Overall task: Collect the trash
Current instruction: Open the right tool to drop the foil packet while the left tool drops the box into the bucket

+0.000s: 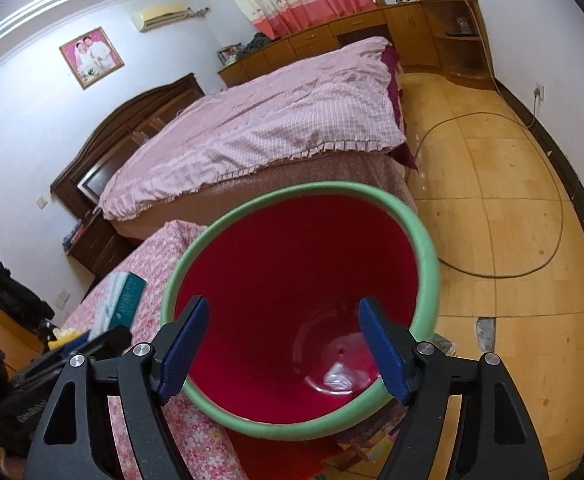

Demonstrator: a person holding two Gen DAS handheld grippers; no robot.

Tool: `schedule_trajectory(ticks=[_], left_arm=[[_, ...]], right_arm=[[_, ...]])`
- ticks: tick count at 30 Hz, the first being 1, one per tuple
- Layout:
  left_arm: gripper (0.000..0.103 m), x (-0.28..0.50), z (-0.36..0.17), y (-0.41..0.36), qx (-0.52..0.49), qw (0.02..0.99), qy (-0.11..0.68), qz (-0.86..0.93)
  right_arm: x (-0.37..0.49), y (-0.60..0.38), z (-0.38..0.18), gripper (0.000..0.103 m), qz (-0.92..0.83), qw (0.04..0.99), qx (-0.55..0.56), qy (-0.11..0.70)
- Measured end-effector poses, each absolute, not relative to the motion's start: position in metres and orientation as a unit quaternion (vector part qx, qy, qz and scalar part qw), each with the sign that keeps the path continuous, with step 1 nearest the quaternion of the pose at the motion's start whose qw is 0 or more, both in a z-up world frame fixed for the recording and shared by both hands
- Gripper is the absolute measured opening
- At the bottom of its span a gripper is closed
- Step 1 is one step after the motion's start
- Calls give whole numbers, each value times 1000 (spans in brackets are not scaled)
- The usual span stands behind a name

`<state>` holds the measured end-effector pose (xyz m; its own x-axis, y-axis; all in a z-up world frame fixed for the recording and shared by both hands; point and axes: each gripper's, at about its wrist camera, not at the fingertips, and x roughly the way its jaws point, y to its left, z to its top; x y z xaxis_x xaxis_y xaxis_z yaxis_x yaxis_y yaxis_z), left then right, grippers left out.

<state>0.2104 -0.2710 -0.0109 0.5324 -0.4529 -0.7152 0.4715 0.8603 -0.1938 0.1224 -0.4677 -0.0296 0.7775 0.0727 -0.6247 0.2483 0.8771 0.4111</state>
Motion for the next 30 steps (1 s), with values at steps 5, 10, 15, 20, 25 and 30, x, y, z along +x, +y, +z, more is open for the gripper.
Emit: schedule_trajectory(ticks=[5,10,15,20,25,30], left_arm=[[52,214,-17,-288,22,869,408,-279],[62,217,-24,-301,34,864,416,-281],[62,213,-22,-302,37,865,411,-284],[62,206,-15,-287,14,866,415,-278],[62,195,-3,-260,-5,874,410,-259],[62,181,8,-230,-15,883,406,-236]], right_arm=[[114,-471,-23,78,-55,916,241,317],[108,-476,-20,78,-59,918,242,310],[106,-480,-21,78,-59,916,246,310],[106,-477,-22,78,-56,915,245,317],[99,-466,-20,78,-47,915,242,319],[92,-447,-17,78,-29,915,242,321]])
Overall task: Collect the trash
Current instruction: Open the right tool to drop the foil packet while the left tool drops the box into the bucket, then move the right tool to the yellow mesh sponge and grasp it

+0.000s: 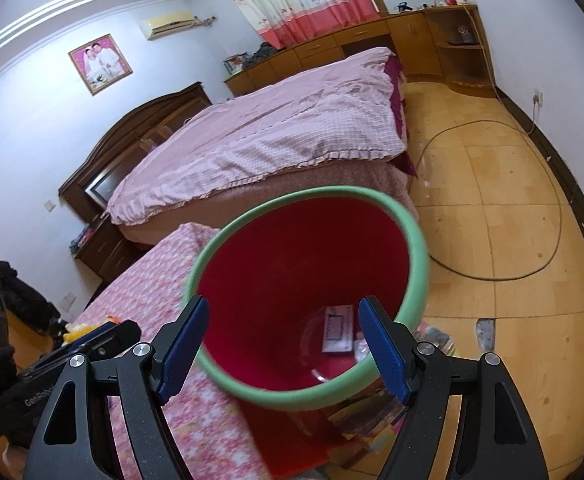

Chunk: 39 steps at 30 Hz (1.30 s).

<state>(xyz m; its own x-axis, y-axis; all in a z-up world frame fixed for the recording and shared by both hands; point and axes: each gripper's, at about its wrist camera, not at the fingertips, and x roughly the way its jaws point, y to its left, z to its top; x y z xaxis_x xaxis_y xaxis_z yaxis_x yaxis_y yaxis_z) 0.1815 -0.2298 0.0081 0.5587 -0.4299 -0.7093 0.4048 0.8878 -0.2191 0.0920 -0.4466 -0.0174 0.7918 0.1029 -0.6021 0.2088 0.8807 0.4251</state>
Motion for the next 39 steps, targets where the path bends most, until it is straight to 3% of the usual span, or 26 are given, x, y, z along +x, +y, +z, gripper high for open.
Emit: schedule_trajectory(ticks=[16,39], left_arm=[[62,118,21,-115,-42,907,394,-145],[62,49,-15,39,-132,911,391,-12]], right_arm=[[58,-370,-4,78,34,917,213,335],[39,-239,-23,78,131,897,140,399]])
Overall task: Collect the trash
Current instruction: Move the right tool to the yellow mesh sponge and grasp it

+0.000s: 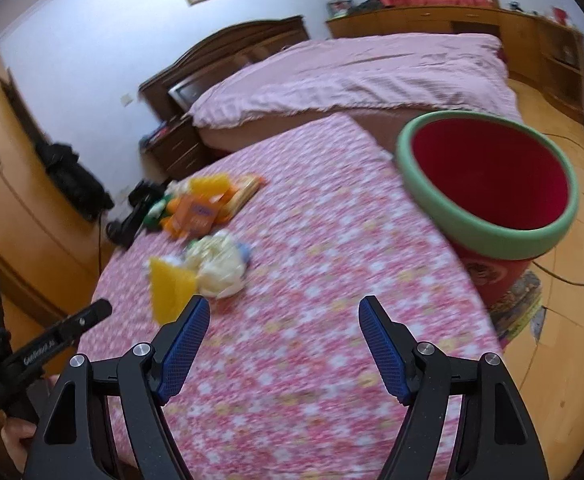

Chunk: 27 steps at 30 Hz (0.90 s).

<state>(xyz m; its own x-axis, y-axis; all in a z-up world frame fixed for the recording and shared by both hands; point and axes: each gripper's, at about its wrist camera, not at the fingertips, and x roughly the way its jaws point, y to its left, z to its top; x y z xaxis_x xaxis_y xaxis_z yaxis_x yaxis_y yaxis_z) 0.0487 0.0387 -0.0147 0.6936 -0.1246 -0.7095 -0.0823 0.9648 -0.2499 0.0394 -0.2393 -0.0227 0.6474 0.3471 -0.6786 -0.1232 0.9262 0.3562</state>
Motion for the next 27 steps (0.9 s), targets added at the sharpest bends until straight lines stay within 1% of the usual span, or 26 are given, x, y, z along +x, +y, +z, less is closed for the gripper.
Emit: schedule_trajectory(ticks=[13,22,27], left_arm=[[62,39,-33,86,-157,909,384,28],[62,38,-41,98,-166,906,387,39],[62,37,-43,104,-170,905,386,47]], right_arm=[[42,-170,-38,78,178,880,86,432],[49,-141,-50,78,207,869,71,443],[55,-125,-59,72,220,861,61,454]])
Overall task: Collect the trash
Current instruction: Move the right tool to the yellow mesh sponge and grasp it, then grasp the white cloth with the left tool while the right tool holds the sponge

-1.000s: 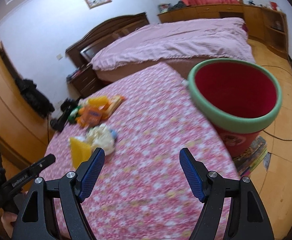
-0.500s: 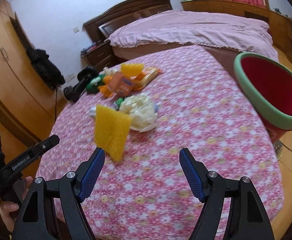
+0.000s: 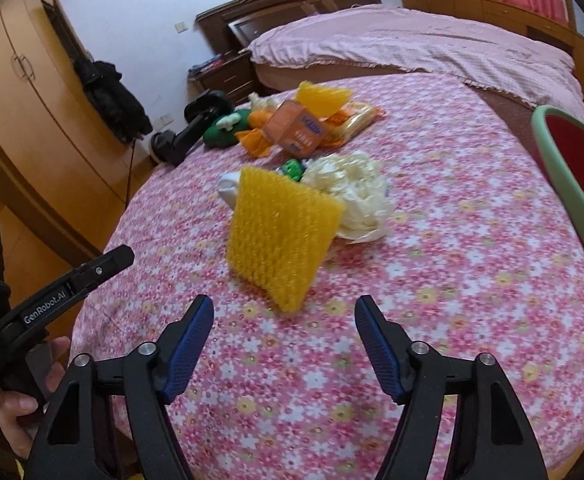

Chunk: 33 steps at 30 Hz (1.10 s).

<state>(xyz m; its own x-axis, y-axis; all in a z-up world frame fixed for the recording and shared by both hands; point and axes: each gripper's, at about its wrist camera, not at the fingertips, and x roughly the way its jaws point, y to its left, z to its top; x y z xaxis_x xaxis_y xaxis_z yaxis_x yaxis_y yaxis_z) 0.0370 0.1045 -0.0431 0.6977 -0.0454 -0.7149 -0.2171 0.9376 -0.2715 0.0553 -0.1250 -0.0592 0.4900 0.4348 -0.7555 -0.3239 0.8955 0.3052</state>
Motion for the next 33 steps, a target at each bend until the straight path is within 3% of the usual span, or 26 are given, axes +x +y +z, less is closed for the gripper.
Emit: schedule_trajectory(ticks=[10,17,21,23,25,26,33], left_arm=[[62,36,-48,108,-176,904,388,49],[62,36,-51,109,-179,902,390,46],[62,37,-52,107,-178,901,392,45],[62,37,-52,106,-177,901,392,45],[62,36,-52,107,-177,901,392,46],[62,36,-51,106,-176,902,392,45],[62,38,-49,101,-173,903,391,39]], right_arm=[[70,-109,-74,50,230,851,55,469],[81,-106,-78,44,247,850,71,460],[87,-103,-78,35,255,851,79,453],[89,-101,-78,30,257,851,80,450],[90,-100,-77,16,256,855,77,445],[90,-100,-77,13,255,856,77,442],[76,-113,-62,11,261,870,86,410]])
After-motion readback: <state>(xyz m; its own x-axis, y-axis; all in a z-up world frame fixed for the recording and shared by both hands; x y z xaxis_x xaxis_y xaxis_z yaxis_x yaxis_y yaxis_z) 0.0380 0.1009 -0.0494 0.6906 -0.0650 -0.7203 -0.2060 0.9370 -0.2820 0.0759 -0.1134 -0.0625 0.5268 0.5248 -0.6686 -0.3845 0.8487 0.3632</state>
